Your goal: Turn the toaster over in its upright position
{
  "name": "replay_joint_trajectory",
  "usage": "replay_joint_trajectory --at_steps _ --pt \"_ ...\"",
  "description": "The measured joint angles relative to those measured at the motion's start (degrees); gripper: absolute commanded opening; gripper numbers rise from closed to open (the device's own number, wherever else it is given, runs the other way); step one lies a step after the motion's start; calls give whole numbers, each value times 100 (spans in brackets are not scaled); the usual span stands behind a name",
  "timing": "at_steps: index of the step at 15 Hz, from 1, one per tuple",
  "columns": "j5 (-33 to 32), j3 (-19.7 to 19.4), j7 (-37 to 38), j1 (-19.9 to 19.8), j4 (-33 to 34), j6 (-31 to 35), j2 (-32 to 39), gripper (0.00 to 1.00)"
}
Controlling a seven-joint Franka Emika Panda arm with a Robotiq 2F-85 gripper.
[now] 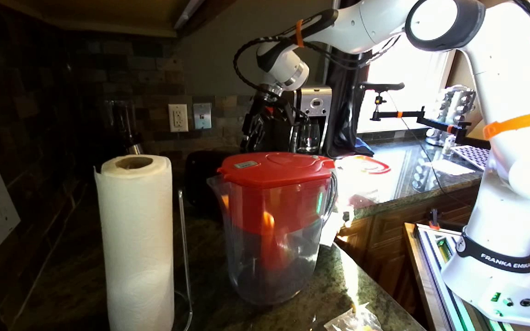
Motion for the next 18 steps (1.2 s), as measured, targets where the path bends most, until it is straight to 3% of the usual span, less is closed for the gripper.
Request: replay_joint_trajectory --at_steps 1,2,3,5,9,13,18 --pt "-8 2 9 0 -28 0 -19 28" --pt "-8 2 11 -1 -53 0 -35 41" --pt "-8 2 12 -5 -73 0 -49 77" --pt "-7 2 15 -35 -81 -12 -62 76" --pt "3 1 8 -202 -79 -262 -41 100" --pt "83 4 -123 -408 -23 -765 54 100" --pt "570 78 -364 -664 435 -1974 554 100"
